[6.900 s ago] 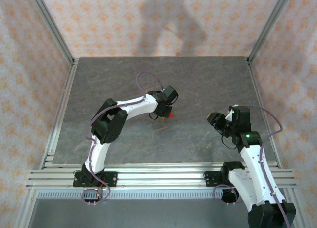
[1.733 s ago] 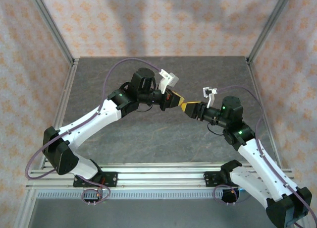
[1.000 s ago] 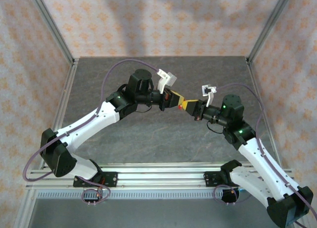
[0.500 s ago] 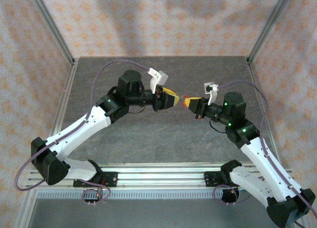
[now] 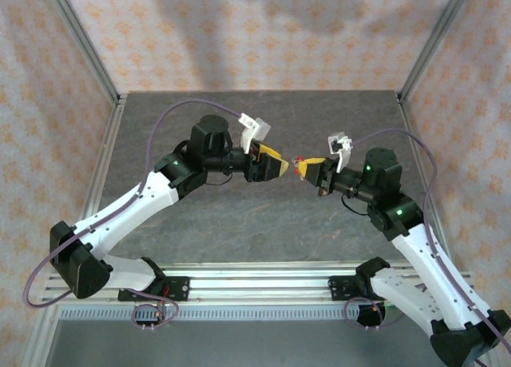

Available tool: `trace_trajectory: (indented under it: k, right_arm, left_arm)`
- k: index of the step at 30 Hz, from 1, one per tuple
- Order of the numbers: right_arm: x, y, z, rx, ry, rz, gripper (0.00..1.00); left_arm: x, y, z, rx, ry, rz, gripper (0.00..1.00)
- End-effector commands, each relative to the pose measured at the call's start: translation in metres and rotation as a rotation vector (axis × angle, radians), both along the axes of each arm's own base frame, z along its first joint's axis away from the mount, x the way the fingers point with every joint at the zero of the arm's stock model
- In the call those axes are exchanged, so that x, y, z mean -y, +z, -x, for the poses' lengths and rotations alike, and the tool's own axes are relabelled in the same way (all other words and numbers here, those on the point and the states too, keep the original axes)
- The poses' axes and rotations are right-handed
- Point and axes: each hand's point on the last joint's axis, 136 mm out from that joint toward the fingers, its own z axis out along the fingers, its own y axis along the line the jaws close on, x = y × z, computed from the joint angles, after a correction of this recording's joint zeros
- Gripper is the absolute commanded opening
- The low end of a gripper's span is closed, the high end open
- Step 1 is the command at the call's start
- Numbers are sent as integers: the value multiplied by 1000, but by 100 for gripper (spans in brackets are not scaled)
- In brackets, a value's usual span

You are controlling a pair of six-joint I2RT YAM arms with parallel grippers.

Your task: Remove the keys from the keyring

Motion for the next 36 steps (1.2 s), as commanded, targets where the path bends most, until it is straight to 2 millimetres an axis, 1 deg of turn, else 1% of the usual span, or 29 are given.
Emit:
trace_trajectory:
  k: [1,4,9,14,16,18,23,25,29,30,36]
  right_arm:
    - [-2,27,13,131,57,-36,0]
    - [-3,30,16,157,74,-44,0]
    - [-5,30,20,166,103,-45,0]
    - [-6,25,22,166,110,-37,0]
    - [-6,25,21,164,109,-37,0]
    - [-5,25,22,163,108,-36,0]
    - [-4,26,22,171,98,-27,0]
    - [-3,25,21,171,95,-23,0]
    - [-3,26,20,174,88,-22,0]
    - [-3,26,20,174,87,-22,0]
    - [-2,25,21,175,89,-9,0]
  left_arm:
    - [7,7,10,-30,-77,55,59]
    - [11,8,13,-59,-111,86,60]
    - [17,20,15,-80,-150,152,63]
    - [22,25,16,-96,-180,183,65]
    - [24,25,16,-94,-188,186,60]
    - [25,27,17,-114,-191,199,52]
    - [24,30,18,-108,-187,196,38]
    - [23,31,19,-102,-188,192,28]
    - [22,32,19,-107,-179,185,26]
    - [21,32,19,-84,-182,177,26]
    - [19,33,17,-70,-168,173,27]
